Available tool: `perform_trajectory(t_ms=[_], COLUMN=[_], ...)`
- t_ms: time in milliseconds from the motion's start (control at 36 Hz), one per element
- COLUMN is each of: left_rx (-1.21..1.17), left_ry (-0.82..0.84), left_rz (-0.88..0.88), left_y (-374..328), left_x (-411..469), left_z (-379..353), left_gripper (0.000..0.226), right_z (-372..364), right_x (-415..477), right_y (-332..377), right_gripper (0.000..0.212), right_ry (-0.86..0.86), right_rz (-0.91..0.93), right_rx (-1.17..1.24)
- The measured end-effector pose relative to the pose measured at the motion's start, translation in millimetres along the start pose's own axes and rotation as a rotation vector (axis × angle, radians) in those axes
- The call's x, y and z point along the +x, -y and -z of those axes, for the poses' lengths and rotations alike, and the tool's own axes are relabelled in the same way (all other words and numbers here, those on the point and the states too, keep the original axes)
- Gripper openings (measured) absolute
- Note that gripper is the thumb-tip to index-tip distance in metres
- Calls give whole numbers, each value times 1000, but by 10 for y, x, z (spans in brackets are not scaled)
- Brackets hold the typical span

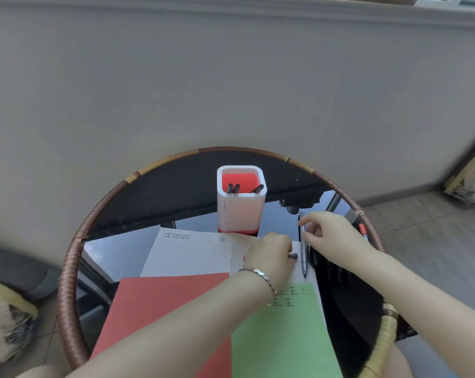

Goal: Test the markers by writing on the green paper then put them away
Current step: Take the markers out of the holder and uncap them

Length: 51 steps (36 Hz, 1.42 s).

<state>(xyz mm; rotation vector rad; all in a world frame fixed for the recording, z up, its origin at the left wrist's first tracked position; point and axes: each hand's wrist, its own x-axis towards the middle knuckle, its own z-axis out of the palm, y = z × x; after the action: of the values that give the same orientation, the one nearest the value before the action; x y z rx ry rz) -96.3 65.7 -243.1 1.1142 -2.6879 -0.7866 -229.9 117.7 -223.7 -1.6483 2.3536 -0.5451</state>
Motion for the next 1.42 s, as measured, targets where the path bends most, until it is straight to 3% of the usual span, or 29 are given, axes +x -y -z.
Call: perform_trajectory(t_ms=[111, 250, 417, 500, 611, 694, 806, 972, 1111, 1167, 1417], left_rx=[-117, -173, -229, -244, -238, -263, -331, -330, -262, -251, -290], left_ry=[-34, -228, -345, -399, -483, -561, -609, -479, -438, -414, -315], left_rz=[-32, -57, -13, -19, -49, -100, -207, -267, -320, -335, -309], left_y=[107, 343, 668, 758, 768, 720, 601, 461, 408, 375, 283], left_x=[-138, -469, -814, -911, -953, -918, -845, -815, -833, -837, -856], left_z=[128, 393, 579, 681, 802, 860, 888, 760, 631, 623, 646], left_gripper=[28, 22, 23, 23, 26, 37, 45, 27, 36, 34, 24], right_z=[126, 241, 145, 147, 367, 545, 595, 407, 214, 150, 114], right_x=[38, 157, 290, 268, 79, -136, -360, -535, -589, -608, -658], right_y=[276, 696, 886, 932, 1084, 1178, 1236, 1191, 1132, 1119, 1114], right_gripper=[27, 31, 23, 15, 10, 13, 13, 10, 13, 7, 13], right_ry=[-140, -231, -225, -334, -570, -646, -563, -375, -143, -146, -155], right_rz=[128, 242, 217, 229, 320, 375, 357, 176, 49, 28, 50], right_rx=[130, 224, 173, 194, 392, 602, 837, 1009, 1076, 1063, 1111])
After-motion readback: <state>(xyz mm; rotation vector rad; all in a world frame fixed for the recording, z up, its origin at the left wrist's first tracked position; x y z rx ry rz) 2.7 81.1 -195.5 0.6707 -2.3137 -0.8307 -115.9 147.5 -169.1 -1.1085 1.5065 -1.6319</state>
